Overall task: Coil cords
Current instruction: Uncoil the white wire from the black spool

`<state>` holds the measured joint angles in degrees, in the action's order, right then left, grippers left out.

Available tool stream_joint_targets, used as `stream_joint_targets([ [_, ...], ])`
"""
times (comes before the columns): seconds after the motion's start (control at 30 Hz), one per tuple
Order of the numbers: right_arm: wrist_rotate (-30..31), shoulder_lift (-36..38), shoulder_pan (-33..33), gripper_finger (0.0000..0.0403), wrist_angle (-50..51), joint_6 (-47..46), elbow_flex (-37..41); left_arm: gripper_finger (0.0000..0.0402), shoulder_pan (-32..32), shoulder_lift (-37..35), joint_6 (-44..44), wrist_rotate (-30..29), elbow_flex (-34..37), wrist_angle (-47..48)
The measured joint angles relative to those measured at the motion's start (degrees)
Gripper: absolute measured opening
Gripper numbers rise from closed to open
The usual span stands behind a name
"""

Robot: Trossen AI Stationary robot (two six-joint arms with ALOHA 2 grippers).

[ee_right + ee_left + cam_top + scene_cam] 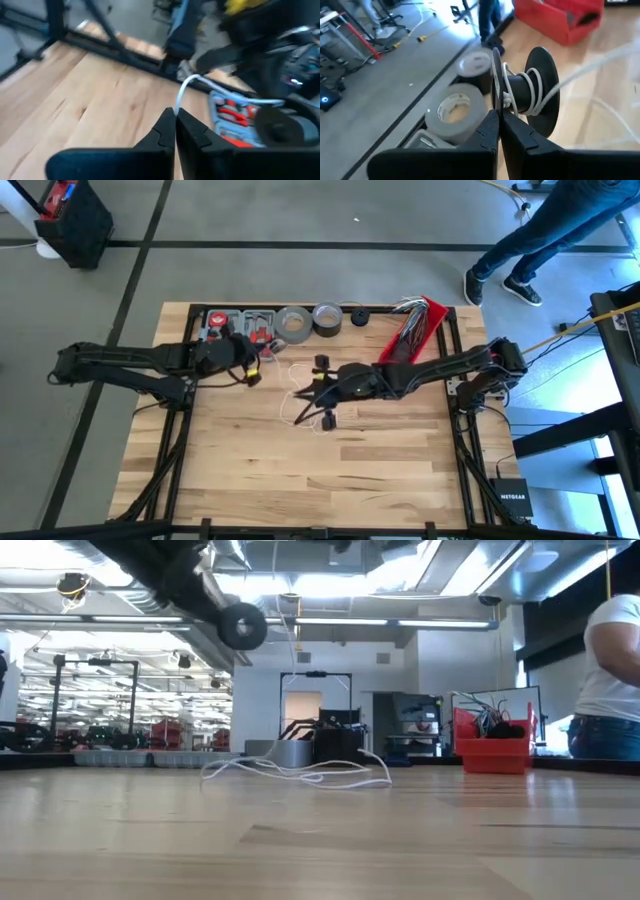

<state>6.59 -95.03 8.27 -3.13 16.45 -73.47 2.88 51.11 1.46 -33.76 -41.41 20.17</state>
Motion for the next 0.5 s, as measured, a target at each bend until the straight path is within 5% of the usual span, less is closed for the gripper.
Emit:
stream_joint_targets([
  [0.2, -2.62, -3.80, -0.02, 0.0007, 2.13, 5.78, 0.00, 0.0002, 0.54, -0.02, 1.26, 0.00, 0.00, -3.59],
  [0.5, 5.01, -5.44, -3.13, 0.0007, 14.33, 6.32, 0.02, 0.0002, 0.50, -0.14, 0.87, 0.02, 0.00, -3.24],
])
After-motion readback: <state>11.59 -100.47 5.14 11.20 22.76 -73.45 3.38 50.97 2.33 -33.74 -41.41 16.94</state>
